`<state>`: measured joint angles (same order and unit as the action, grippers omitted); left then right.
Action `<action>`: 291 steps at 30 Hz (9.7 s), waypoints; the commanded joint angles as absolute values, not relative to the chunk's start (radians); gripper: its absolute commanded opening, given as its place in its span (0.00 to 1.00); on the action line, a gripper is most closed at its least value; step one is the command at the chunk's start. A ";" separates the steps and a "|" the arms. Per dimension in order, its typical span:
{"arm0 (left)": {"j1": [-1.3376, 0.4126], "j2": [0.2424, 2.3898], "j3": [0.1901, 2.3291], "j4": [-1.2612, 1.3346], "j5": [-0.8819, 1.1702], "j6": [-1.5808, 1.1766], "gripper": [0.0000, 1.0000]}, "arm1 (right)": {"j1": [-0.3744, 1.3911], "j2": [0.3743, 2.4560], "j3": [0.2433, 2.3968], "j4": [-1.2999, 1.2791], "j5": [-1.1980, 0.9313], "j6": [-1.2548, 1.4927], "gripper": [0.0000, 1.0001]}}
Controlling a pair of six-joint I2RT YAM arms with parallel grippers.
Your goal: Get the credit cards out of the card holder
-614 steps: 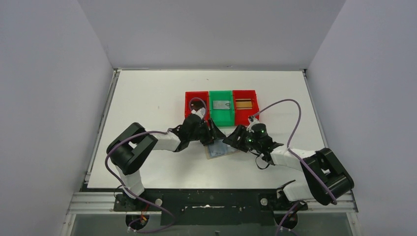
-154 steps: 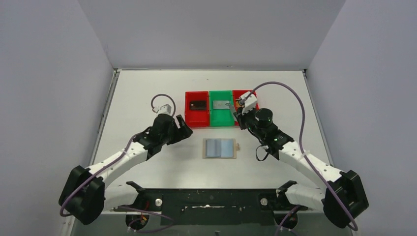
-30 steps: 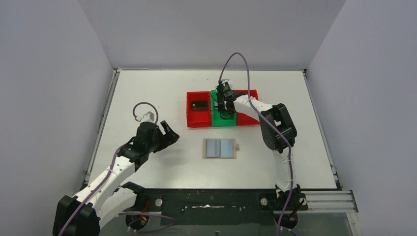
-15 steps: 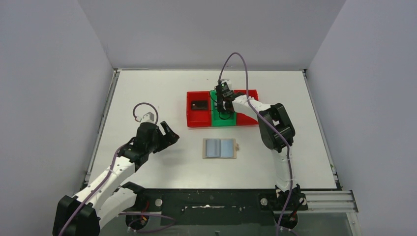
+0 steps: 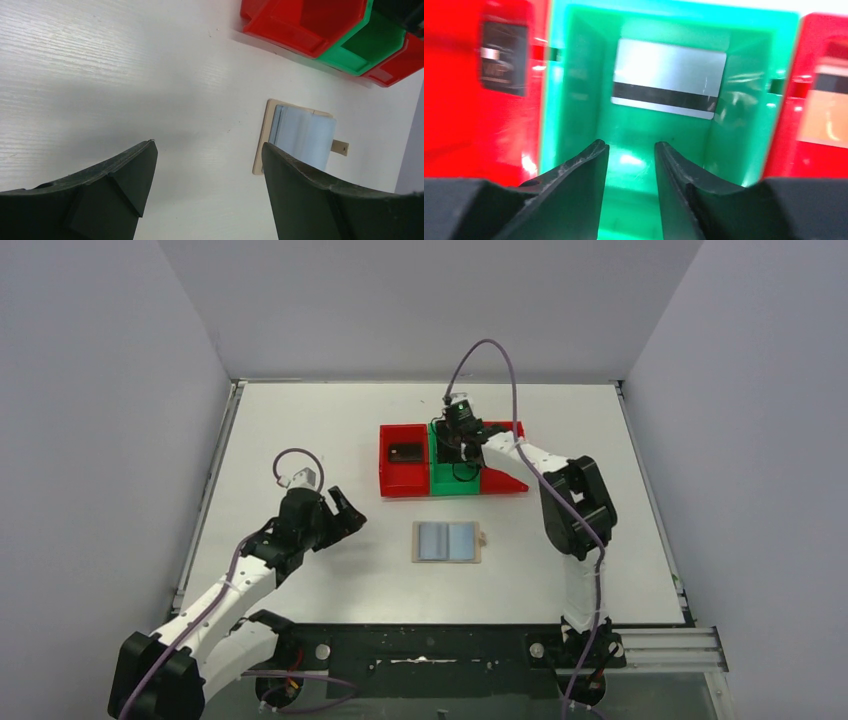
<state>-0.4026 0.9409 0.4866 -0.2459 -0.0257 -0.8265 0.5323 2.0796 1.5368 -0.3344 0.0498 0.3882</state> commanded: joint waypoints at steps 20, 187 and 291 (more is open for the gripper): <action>-0.396 0.856 0.479 -0.167 -0.101 -0.865 0.76 | 0.920 1.651 1.050 -0.300 0.364 0.760 0.86; -0.776 1.723 0.863 0.007 0.190 -0.750 0.26 | 0.504 1.559 0.478 0.392 -0.422 0.961 0.22; -0.810 1.698 0.858 -0.077 0.065 -0.733 0.14 | 0.420 1.521 0.336 0.605 -0.486 0.989 0.00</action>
<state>-0.8043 1.7073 0.8742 -0.0269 0.1020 -0.7475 0.4305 1.6009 0.3485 0.6548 -0.5602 1.0397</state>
